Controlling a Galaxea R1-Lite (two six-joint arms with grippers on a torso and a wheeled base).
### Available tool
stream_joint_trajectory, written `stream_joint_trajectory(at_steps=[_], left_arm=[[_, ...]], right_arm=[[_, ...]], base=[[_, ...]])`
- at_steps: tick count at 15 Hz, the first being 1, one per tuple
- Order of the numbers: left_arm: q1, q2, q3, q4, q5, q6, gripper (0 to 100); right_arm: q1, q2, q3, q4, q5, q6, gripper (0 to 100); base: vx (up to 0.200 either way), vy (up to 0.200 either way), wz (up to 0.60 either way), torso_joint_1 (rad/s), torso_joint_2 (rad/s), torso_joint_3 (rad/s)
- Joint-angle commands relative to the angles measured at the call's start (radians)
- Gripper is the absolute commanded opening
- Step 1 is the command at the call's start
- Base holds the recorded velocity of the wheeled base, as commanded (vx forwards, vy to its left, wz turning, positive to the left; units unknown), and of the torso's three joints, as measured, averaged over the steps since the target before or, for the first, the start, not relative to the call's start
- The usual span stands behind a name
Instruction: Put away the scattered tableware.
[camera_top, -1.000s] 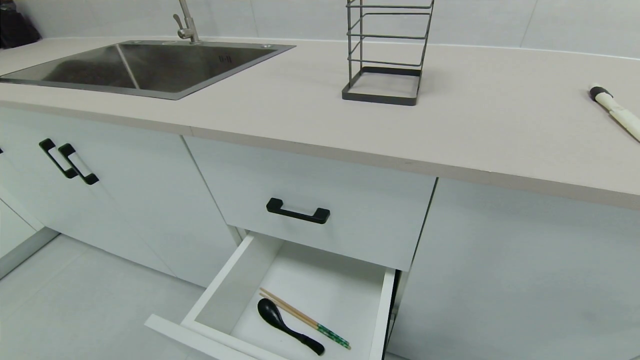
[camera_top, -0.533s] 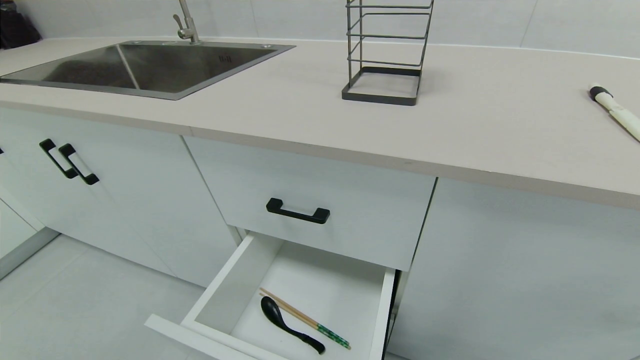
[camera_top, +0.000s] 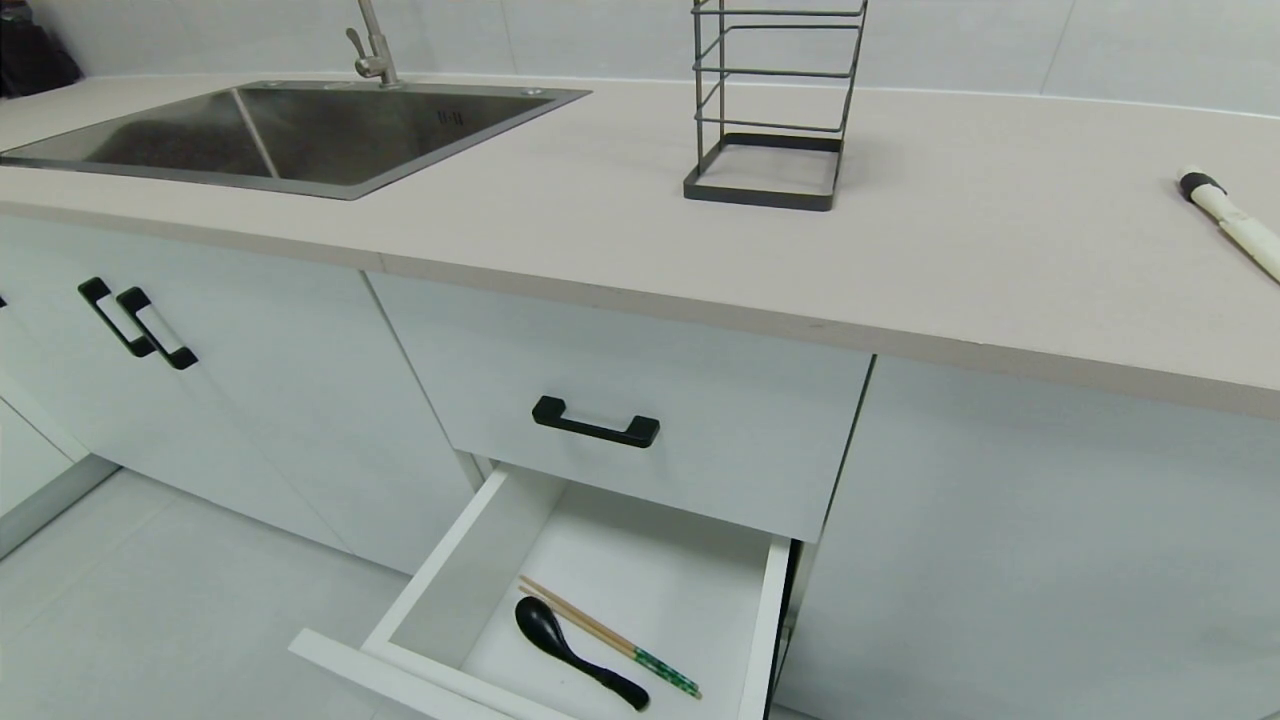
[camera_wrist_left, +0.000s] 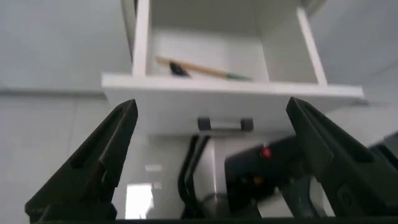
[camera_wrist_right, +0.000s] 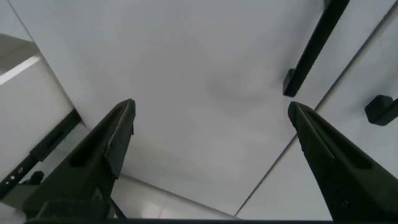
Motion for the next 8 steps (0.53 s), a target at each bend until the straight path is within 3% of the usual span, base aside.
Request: stream_joint_trajectory(at_steps=[1, 5, 8], left_arm=[[-0.066, 0.128, -0.001, 0.041, 0.002, 0.002, 100], [-0.137, 0.269, -0.007, 0.034, 0.009, 0.005, 100], [-0.219, 0.418, -0.01, -0.028, 0.012, 0.025, 100]], right_arm=[[0.0, 0.003, 0.0, 0.004, -0.026, 0.035, 100], [0.0, 0.003, 0.0, 0.003, -0.03, 0.051, 100], [0.0, 0.003, 0.0, 0.003, -0.029, 0.055, 100]], base=[[0.0, 0.0, 0.0, 0.0, 0.0, 0.0], [0.0, 0.0, 0.0, 0.0, 0.0, 0.0], [0.0, 0.0, 0.0, 0.0, 0.0, 0.0]])
